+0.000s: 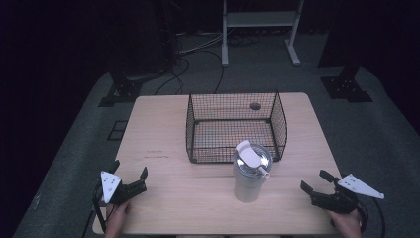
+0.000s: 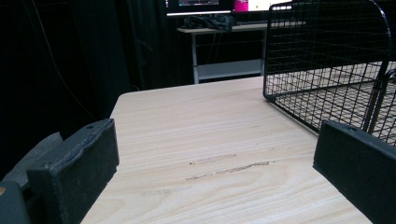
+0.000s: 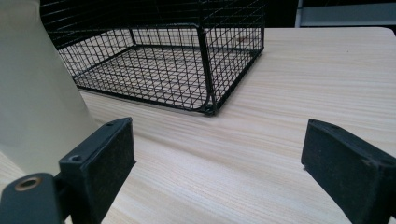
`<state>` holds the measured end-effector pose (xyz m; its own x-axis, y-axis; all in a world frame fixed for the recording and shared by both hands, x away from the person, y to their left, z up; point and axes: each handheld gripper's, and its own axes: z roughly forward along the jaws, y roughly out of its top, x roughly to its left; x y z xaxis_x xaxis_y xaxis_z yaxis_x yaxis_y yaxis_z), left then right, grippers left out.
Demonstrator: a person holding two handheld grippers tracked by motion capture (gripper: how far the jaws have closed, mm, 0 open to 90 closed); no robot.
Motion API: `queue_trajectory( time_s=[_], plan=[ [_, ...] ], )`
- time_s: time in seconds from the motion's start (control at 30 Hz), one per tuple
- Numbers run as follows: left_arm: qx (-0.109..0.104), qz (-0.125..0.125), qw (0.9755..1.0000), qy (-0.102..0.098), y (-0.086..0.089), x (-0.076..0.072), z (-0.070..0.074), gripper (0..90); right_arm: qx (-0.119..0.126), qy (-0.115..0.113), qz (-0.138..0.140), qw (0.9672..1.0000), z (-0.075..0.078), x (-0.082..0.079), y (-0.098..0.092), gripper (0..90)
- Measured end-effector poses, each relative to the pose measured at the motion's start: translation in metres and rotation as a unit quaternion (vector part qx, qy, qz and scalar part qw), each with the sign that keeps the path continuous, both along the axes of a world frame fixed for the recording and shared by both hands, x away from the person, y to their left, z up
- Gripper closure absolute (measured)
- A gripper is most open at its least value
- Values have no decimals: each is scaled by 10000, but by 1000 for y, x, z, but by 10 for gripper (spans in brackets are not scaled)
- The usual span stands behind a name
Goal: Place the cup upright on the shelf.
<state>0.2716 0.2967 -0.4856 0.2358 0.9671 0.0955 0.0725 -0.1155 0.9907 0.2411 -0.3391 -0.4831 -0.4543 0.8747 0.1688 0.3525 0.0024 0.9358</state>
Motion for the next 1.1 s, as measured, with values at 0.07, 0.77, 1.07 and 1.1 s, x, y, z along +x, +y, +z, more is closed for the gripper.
queue_trajectory(
  time_s=[0.07, 0.77, 1.07, 1.1],
  plan=[
    [13, 6, 10000, -2, 0, 0, 0, 0, -20, -17, 5, 10000, 2, -1, -1, 89],
    [17, -16, 10000, -15, 0, 0, 0, 0, -333, -104, 265, 9990, 23, -3, 3, 90],
    [-46, -13, 10000, 0, 2, 0, 0, 0, -573, -134, 644, 9962, 37, -3, 23, 90],
    [-53, -9, 10000, -5, 2, 0, 0, 0, -590, -130, 668, 9959, 38, -3, 25, 90]
  ],
)
